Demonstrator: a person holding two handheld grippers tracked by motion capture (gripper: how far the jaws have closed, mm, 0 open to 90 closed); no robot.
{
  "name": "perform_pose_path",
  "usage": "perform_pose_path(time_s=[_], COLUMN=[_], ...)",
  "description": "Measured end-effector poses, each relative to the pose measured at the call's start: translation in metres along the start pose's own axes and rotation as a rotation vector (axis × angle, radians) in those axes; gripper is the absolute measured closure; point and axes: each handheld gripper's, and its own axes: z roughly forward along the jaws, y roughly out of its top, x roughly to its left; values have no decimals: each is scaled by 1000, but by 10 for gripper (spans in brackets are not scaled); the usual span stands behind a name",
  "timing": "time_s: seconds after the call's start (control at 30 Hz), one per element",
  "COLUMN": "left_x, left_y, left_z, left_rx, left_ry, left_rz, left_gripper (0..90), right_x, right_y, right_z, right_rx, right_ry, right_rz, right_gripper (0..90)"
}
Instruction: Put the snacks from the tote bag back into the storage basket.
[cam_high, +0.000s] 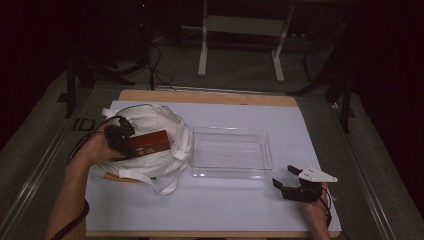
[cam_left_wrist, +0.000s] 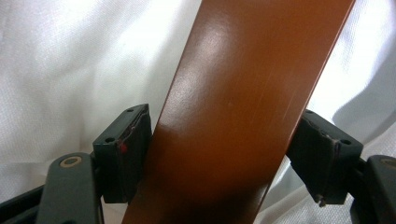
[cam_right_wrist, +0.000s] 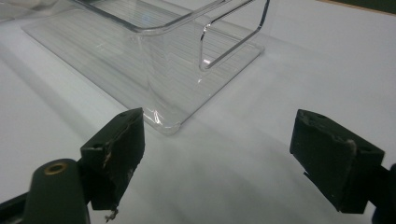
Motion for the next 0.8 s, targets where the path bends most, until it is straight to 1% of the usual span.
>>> perform_pose_path(time_s=[0.17, 0.2, 0.23, 0.37, 0.43, 0.47, 0.5, 0.57, 0.6, 0.63, 0.73, 0.77, 0.8], left_x=[-4, -7, -8, -10, -10, -10, -9, -8, -6, -6, -6, -7, -9], left_y=[2, 3, 4, 7, 8, 8, 8, 8, 8, 8, 8, 8, 9], left_z=[-6, -10, -11, -12, -13, -15, -17, -19, -26, -30, -34, -35, -35], left_rx=[-3, 6, 18, 18, 22, 24, 17, 9, -15, -21, -29, -34, -37], left_ry=[-2, 2, 8, 25, 24, 28, 27, 21, 6, -8, -19, -37, -59], left_rz=[15, 34, 44, 55, 64, 67, 60, 56, 45, 40, 41, 38, 43], left_gripper=[347, 364, 372, 387, 392, 395, 399, 406, 412, 415, 420, 420, 422], right_x=[0, 0, 0, 0, 0, 0, 0, 0, 0, 0, 0, 0, 0], right_y=[0, 0, 0, 0, 0, 0, 0, 0, 0, 0, 0, 0, 0], right_z=[0, 0, 0, 0, 0, 0, 0, 0, 0, 0, 0, 0, 0], right_rx=[1, 2, 3, 3, 3, 3, 2, 1, 1, 1, 2, 2, 2], right_ry=[1, 1, 0, 0, 0, 1, 1, 1, 1, 2, 1, 1, 1], right_rz=[0, 0, 0, 0, 0, 0, 1, 1, 1, 1, -2, -2, -3], right_gripper=[180, 180, 180, 180, 180, 180, 180, 180, 180, 180, 180, 180, 180])
